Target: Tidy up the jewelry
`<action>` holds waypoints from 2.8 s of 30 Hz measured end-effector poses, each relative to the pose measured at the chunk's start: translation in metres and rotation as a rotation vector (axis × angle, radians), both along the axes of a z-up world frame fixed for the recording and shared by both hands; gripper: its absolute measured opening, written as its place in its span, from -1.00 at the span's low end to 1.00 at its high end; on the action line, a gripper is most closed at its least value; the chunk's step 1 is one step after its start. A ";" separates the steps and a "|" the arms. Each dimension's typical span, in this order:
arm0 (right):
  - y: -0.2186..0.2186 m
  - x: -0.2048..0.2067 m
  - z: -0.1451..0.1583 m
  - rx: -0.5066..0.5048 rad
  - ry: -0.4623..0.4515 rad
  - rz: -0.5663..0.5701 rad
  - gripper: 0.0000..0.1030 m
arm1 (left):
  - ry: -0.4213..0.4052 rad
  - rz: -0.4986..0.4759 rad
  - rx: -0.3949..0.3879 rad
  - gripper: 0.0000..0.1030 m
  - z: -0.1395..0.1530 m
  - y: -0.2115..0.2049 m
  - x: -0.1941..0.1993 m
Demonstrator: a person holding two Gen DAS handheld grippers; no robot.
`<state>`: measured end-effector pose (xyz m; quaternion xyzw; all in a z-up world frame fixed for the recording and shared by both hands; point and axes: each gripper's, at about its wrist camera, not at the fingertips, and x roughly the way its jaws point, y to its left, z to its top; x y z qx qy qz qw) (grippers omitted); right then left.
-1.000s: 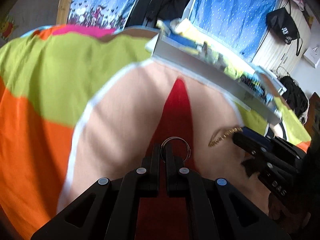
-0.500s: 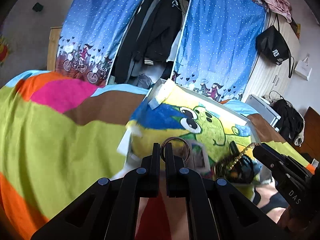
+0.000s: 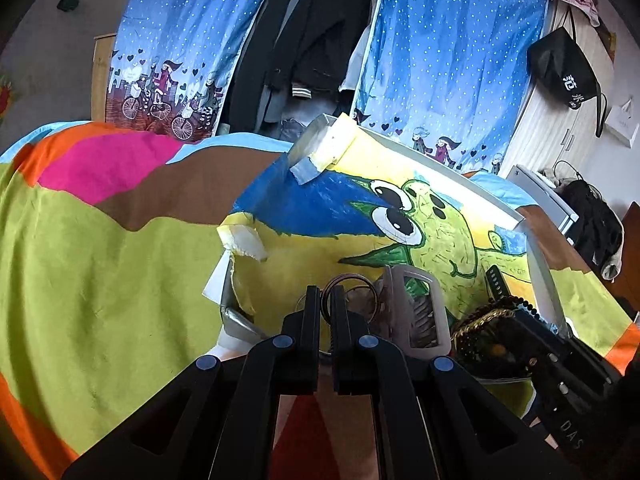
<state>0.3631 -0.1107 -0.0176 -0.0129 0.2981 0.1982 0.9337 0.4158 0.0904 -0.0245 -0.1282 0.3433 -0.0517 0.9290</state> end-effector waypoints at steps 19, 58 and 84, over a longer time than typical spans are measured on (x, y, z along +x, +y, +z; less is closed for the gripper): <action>-0.008 -0.010 0.006 -0.014 0.018 -0.029 -0.34 | -0.007 0.004 -0.032 -0.45 0.012 0.001 -0.011; -0.079 -0.309 0.110 0.087 -0.249 -0.140 1.00 | -0.295 -0.016 0.143 0.91 0.113 -0.035 -0.339; -0.099 -0.369 0.051 0.088 -0.220 -0.208 1.00 | -0.244 -0.050 0.161 0.91 0.071 -0.043 -0.383</action>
